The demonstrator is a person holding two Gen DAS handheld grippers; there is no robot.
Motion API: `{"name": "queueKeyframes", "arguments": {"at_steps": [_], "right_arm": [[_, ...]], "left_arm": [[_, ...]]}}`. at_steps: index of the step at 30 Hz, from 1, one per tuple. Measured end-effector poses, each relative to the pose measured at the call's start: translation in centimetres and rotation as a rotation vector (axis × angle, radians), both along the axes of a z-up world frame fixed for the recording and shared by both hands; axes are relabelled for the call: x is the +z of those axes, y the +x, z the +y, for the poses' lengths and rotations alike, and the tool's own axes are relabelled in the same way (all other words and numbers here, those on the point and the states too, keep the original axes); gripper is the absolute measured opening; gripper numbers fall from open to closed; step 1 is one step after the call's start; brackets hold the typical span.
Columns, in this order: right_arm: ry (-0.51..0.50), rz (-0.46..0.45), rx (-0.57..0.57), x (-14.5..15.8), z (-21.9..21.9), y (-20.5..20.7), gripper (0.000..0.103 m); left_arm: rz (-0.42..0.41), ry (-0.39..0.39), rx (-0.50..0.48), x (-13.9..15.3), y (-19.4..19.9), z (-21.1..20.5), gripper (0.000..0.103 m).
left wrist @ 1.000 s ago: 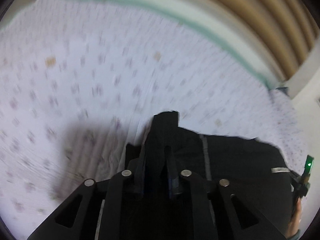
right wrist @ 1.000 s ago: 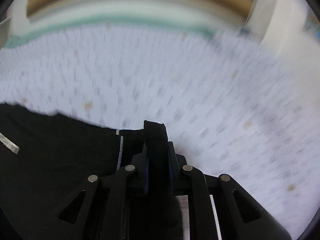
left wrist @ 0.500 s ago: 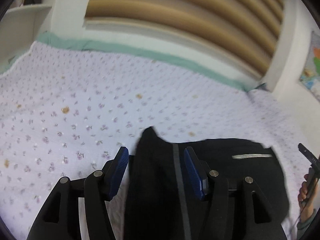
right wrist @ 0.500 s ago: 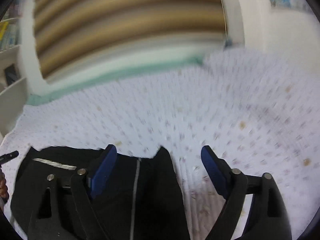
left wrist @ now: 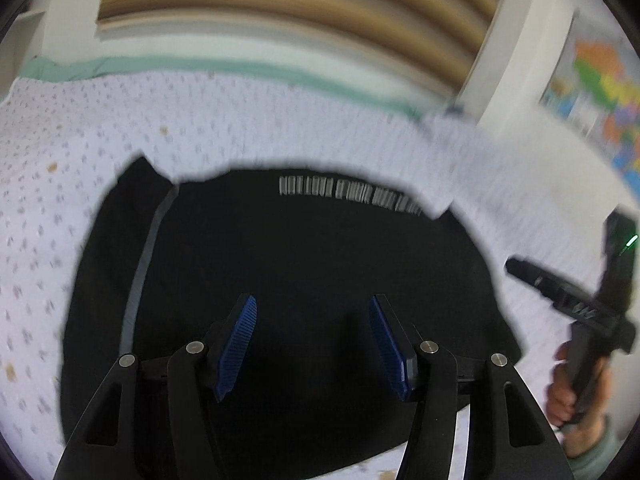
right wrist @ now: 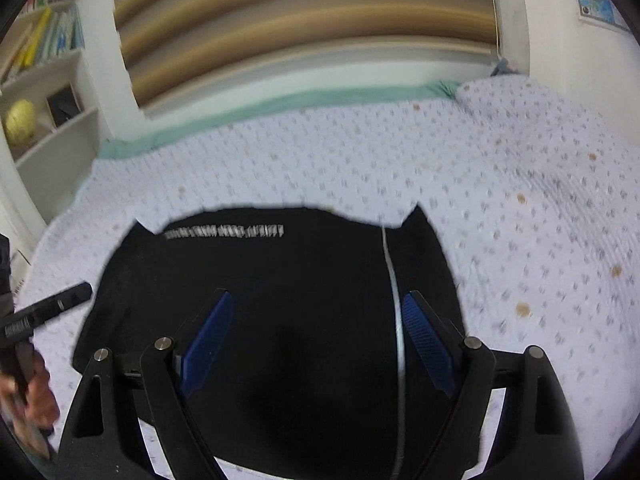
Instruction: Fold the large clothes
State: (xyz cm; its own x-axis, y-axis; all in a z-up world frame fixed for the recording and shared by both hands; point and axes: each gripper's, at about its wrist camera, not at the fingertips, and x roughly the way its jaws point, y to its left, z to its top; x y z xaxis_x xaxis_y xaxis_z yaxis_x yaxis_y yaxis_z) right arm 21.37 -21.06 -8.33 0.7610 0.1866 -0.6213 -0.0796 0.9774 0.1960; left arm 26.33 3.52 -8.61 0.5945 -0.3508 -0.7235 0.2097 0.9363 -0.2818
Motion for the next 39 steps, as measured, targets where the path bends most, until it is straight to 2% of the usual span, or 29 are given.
{"name": "queueKeyframes", "arguments": {"at_steps": [1, 4, 6, 8, 11, 12, 13, 16, 18, 21, 23, 25, 27, 29, 32, 34, 36, 37, 39], "right_arm": [[-0.010, 0.027, 0.006, -1.2, 0.7, 0.4, 0.088], [-0.072, 0.118, 0.050, -5.0, 2.6, 2.0, 0.087], [-0.106, 0.157, 0.072, -7.5, 3.2, 2.9, 0.087], [-0.101, 0.154, 0.072, -8.1, 3.0, 3.0, 0.087], [-0.079, 0.165, 0.088, -7.2, 2.4, 2.7, 0.084], [-0.033, 0.144, 0.097, -6.2, 1.7, 2.2, 0.075], [-0.001, 0.114, 0.097, -5.3, 1.2, 1.8, 0.072], [0.042, 0.023, 0.065, -2.1, 0.2, 1.9, 0.072], [0.061, 0.027, 0.079, -1.0, 0.5, 3.4, 0.072], [0.097, 0.081, 0.106, -1.2, 1.9, 6.4, 0.072], [0.098, 0.128, 0.109, -2.2, 2.8, 8.4, 0.072], [0.037, 0.167, 0.107, -3.9, 3.9, 10.3, 0.072], [0.000, 0.203, 0.116, -5.9, 4.3, 12.2, 0.076], [0.033, 0.255, 0.128, -7.9, 4.1, 13.7, 0.082], [0.054, 0.258, 0.116, -9.0, 3.6, 15.1, 0.085], [0.008, 0.238, 0.106, -9.4, 4.2, 15.0, 0.086], [0.001, 0.221, 0.107, -9.0, 4.1, 14.9, 0.086], [0.025, 0.204, 0.113, -8.8, 3.8, 14.7, 0.086], [0.082, 0.170, 0.131, -8.5, 3.0, 13.8, 0.087]], "left_arm": [[0.023, 0.027, 0.016, -1.4, 0.4, -0.4, 0.060], [0.030, 0.020, 0.075, -3.7, 1.0, 0.0, 0.062], [0.053, 0.021, 0.088, -4.2, 1.7, 0.1, 0.062], [0.056, 0.047, 0.093, -4.1, 2.0, 0.0, 0.062], [0.051, 0.050, 0.071, -2.7, 1.5, 0.1, 0.061], [0.043, 0.036, 0.052, -1.7, 1.2, 0.2, 0.061], [0.005, 0.019, 0.038, 0.0, 0.8, 0.6, 0.061], [-0.108, 0.026, 0.068, 3.9, 0.8, 0.9, 0.062], [-0.092, 0.013, 0.091, 4.9, 2.2, 0.8, 0.062], [0.060, -0.050, 0.115, 3.1, 5.9, 1.5, 0.062], [0.167, -0.086, 0.110, 0.3, 8.4, 1.5, 0.062], [0.255, -0.072, 0.111, -3.7, 10.5, 1.9, 0.062], [0.259, -0.088, 0.092, -5.6, 11.3, 2.2, 0.063], [0.273, -0.127, 0.116, -6.7, 11.9, 2.9, 0.064], [0.277, -0.097, 0.138, -7.4, 12.3, 2.5, 0.064], [0.260, -0.060, 0.130, -7.2, 12.2, 2.1, 0.065], [0.239, -0.062, 0.118, -6.7, 11.6, 2.2, 0.065], [0.192, -0.100, 0.124, -6.2, 11.2, 2.4, 0.065], [0.157, -0.100, 0.089, -4.9, 9.5, 3.3, 0.065]]}}
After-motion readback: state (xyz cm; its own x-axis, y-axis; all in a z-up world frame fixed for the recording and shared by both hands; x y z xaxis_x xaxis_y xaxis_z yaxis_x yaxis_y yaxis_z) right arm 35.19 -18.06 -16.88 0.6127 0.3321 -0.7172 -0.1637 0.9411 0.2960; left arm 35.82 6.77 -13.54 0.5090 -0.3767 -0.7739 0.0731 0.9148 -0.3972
